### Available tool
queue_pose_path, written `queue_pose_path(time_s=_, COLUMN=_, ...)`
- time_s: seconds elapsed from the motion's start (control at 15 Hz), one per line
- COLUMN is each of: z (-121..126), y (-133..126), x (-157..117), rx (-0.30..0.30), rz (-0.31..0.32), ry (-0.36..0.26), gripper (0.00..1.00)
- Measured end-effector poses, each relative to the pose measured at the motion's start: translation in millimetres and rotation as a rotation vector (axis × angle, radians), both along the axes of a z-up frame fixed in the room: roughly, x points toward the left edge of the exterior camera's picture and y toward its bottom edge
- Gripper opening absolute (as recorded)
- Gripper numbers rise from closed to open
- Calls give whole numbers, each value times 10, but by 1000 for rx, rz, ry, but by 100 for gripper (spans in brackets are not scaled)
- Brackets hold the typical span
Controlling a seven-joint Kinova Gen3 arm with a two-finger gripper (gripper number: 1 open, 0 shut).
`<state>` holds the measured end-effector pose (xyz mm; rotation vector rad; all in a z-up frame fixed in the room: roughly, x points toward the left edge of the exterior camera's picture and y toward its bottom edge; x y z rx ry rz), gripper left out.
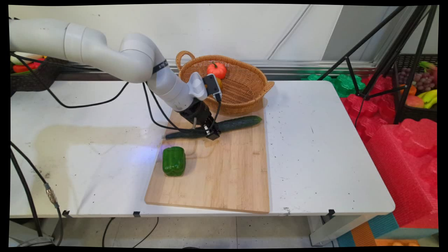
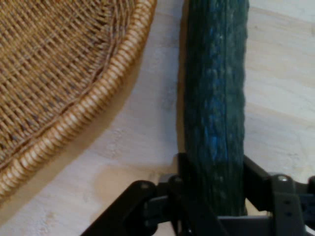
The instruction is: Place the picked object in the vegetable basket
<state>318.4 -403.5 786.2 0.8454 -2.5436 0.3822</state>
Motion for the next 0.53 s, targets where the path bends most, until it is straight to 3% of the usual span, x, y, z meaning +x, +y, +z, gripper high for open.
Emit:
queue_pose_path(time_s=0.27, z=140, y=165, x=37, rx=-23, rz=-33, ry=-10, gripper=0)
queue_pose_path(time_s=0.53, z=451, y=440, x=57, rx=-59, rz=-74, ry=12, gripper=0)
